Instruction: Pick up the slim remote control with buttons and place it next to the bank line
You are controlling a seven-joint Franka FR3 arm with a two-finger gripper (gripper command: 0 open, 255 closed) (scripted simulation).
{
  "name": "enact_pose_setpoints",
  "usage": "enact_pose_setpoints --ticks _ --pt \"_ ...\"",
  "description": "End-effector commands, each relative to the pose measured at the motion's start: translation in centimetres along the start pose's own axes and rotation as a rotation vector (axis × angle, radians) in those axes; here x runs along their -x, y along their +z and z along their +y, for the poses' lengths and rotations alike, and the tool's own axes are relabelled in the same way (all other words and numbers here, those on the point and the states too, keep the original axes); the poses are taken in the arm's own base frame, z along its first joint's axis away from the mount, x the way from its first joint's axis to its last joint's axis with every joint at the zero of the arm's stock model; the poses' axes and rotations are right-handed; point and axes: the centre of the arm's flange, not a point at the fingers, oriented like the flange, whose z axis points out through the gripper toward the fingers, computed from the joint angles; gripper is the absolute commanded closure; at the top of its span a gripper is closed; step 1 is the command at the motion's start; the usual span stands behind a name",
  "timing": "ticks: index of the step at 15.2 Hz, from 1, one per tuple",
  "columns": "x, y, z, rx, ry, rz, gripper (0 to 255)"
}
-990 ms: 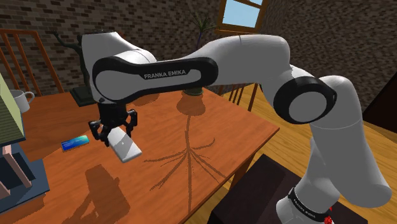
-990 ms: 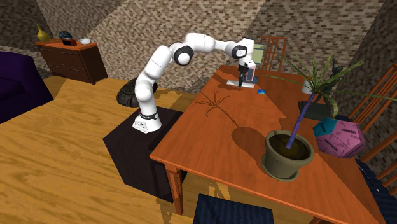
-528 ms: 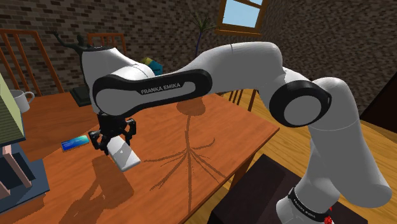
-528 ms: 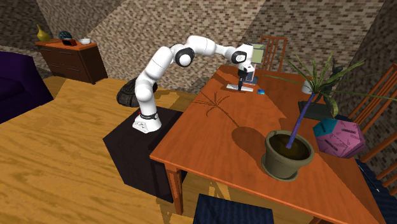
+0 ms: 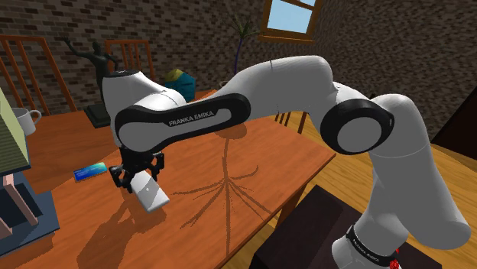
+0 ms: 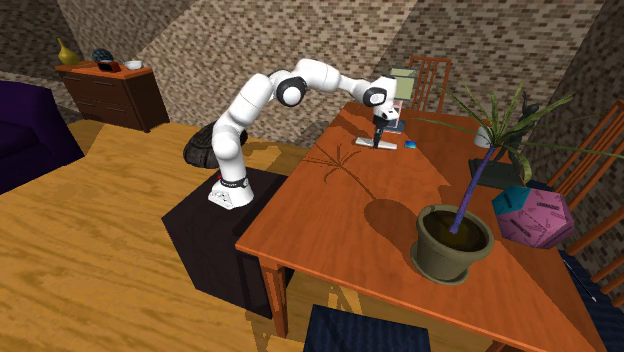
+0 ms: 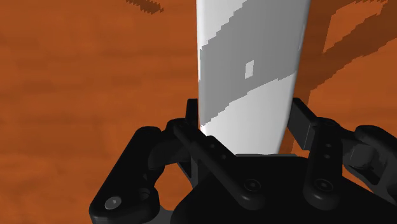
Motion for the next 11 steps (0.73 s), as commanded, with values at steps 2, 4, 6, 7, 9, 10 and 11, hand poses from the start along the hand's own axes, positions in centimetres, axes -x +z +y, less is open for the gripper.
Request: enact_pose_setpoints --ticks 2,4,6,7,9,10,11 --pt "0.0 0.04 0.0 0.0 0.0 0.001 255" --pt "0.0 0.04 0.0 0.0 0.0 0.001 255" --pt "-0.01 0.04 0.01 0.0 0.0 0.001 0" --pt "-0.01 0.04 0.0 0.0 0.0 0.001 0" --pt "-0.01 0.04 0.01 0.0 0.0 0.001 0" --pt "-0.01 0.04 0.01 0.0 0.0 0.001 0" --pt "-0.01 0.04 0.01 0.0 0.0 0.001 0"
